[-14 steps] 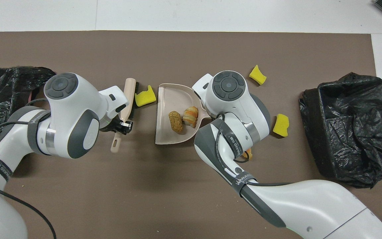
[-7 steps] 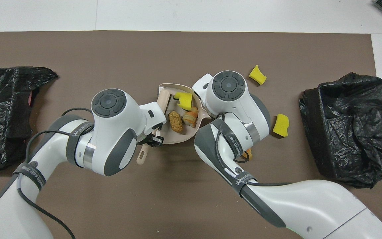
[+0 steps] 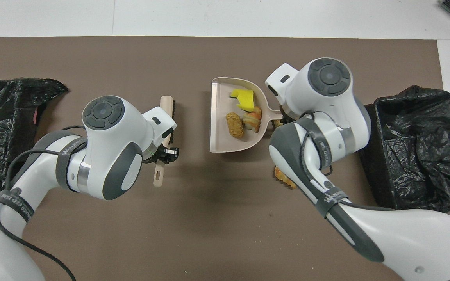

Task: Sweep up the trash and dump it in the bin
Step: 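Carry the dustpan to the bin nearest the right gripper and tip it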

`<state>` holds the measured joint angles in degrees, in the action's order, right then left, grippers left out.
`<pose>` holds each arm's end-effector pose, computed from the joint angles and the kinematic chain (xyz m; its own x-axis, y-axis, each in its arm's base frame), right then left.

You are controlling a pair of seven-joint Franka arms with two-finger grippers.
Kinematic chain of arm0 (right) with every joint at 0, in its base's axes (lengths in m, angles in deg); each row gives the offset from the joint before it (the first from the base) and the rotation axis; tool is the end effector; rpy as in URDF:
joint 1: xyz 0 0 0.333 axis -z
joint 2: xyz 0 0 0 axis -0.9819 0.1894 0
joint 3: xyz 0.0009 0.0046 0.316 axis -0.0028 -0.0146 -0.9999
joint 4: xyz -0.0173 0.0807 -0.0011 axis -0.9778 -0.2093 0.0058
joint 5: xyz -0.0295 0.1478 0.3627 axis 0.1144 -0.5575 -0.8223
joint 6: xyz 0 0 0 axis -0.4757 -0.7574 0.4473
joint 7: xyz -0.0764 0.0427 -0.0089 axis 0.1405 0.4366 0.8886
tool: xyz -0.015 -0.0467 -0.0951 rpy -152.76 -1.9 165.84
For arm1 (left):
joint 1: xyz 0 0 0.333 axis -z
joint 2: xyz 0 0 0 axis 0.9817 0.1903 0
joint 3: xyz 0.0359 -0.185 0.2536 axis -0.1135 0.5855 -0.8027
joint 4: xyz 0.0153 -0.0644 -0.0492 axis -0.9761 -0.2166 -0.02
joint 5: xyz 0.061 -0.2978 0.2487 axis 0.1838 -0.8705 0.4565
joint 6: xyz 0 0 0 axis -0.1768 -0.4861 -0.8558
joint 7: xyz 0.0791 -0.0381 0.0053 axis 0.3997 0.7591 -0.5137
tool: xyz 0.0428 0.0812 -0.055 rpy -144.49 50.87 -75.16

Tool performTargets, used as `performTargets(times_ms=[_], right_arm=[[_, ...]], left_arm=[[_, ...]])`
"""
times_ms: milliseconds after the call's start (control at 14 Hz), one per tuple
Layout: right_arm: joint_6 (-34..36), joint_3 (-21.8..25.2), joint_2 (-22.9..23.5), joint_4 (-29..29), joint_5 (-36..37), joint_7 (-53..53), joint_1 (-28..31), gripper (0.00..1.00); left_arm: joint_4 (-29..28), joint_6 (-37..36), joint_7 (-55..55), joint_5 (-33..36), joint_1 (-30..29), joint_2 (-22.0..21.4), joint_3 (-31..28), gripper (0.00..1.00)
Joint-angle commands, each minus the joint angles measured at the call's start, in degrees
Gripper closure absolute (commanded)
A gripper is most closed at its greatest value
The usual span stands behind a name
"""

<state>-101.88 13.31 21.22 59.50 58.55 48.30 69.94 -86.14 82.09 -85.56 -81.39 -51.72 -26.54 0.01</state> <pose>0.6410 0.1982 0.4052 0.0613 0.9979 -0.0229 0.9954 -0.0594 0.0753 0.5221 -0.2576 0.3787 0.9879 -0.0807 -0.1322 -0.0698 -0.9939 0.0849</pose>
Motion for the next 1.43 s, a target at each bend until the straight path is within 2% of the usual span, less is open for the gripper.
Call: performTargets(times_ms=[0, 143, 357, 429, 643, 786, 929, 1000, 1071, 1143, 1357], right_arm=[[4.5, -0.6, -5.9, 1.8, -2.7, 7.6, 6.6, 1.00], [7.4, -0.6, -7.6, 1.9, -4.4, 14.4, 13.0, 1.00], [8.8, -0.6, -10.5, 2.0, -4.6, 24.6, 22.8, 1.00], [9.2, -0.6, -11.3, 2.0, -4.8, 28.2, 25.9, 1.00], [8.9, -0.5, -12.0, 1.8, -4.9, 42.2, 35.0, 1.00], [8.1, -0.3, -12.4, 1.9, -4.4, 49.3, 39.5, 1.00], [6.3, -0.1, -12.6, 2.3, -0.8, 53.9, 41.0, 1.00], [5.2, -0.1, -13.1, 3.4, 4.1, 54.4, 41.0, 1.00], [3.6, -0.2, -13.8, 5.1, 9.2, 54.3, 41.0, 1.00], [1.2, -0.2, -14.9, 7.3, 11.9, 54.1, 41.0, 1.00], [-3.8, -0.2, -16.8, 12.0, 19.8, 53.6, 40.8, 1.00]], left_arm=[[-1.6, -4.0, -6.3, 1.2, 0.9, -4.9, 0.2, 1.00], [-6.9, -3.4, -9.9, 1.2, 4.1, -8.1, 0.2, 1.00], [-19.6, 5.7, -13.8, 1.2, 9.7, -15.4, 0.4, 1.00], [-22.1, 7.2, -15.2, 1.2, 11.3, -17.0, 0.5, 1.00], [-24.5, 7.8, -20.6, 1.2, 15.5, -18.3, 0.8, 1.00], [-27.4, 11.6, -24.7, 1.2, 19.2, -18.3, 0.8, 1.00], [-30.8, 17.4, -28.6, 1.2, 21.6, -18.3, 0.9, 1.00], [-32.1, 19.2, -28.8, 1.2, 22.0, -18.3, 0.9, 0.92], [-31.4, 18.9, -28.1, 1.2, 21.6, -18.0, 0.8, 0.41], [-30.7, 18.8, -28.1, 1.2, 20.9, -17.5, 0.7, 0.00], [-27.3, 17.6, -25.8, 1.2, 15.6, -16.5, 0.6, 0.00]])
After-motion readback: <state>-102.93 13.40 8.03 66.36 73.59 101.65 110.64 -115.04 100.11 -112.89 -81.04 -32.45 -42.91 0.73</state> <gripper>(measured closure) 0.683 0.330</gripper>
